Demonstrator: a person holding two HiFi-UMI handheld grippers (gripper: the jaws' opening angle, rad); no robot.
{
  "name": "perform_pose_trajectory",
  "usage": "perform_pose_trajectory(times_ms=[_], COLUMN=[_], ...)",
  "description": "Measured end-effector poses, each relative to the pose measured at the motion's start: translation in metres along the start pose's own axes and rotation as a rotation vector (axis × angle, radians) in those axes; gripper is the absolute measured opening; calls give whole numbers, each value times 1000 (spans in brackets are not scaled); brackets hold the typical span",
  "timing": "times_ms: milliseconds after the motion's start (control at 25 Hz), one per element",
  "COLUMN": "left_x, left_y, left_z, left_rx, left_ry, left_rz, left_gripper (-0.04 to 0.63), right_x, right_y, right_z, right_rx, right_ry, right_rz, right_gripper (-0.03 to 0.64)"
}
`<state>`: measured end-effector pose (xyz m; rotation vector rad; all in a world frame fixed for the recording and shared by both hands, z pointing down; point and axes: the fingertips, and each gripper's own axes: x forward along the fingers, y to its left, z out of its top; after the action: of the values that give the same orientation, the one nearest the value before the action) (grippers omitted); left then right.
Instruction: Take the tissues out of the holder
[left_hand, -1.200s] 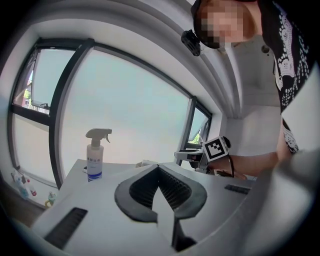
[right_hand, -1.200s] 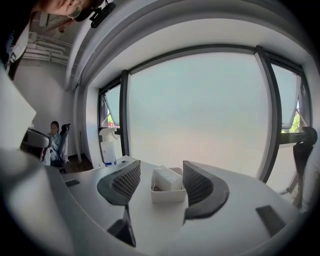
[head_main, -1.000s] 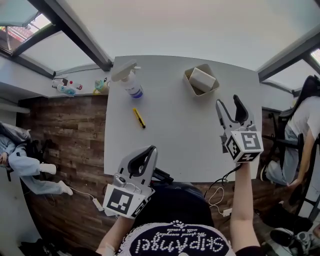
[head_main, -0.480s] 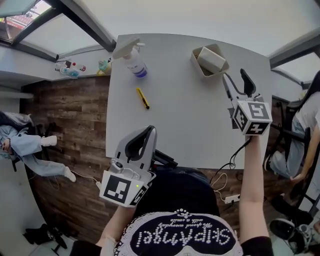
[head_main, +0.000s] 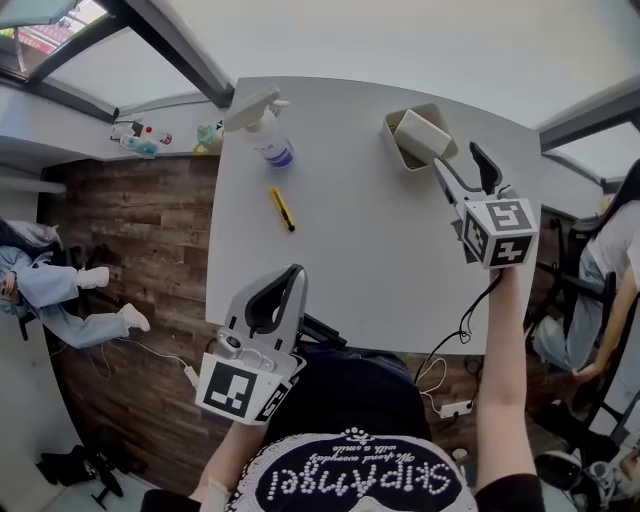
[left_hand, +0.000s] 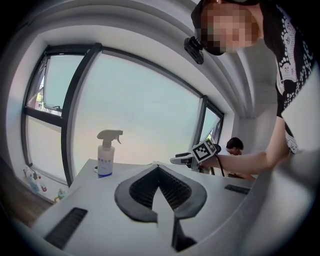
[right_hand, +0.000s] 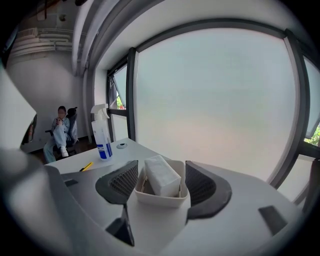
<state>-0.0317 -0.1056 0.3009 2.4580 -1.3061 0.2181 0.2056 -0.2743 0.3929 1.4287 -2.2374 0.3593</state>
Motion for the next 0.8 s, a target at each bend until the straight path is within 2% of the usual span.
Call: perform_pose_trajectory(times_ms=[200,520,800], left_x=[4,9,16], left_y=[2,9,14], left_z=[-1,-1,0], left_rx=[-5,-17,-33], left_ry=[6,18,18], left_rz=[18,61,91], left_gripper=[2,2,2], right_x=[18,49,64], right_y=[-3,-8,-8], right_z=[-1,-23,-32], right_rx=[-13,-42,-29], right_ry=[34,152,193], right_rz=[49,116,175], right_gripper=[295,324,325])
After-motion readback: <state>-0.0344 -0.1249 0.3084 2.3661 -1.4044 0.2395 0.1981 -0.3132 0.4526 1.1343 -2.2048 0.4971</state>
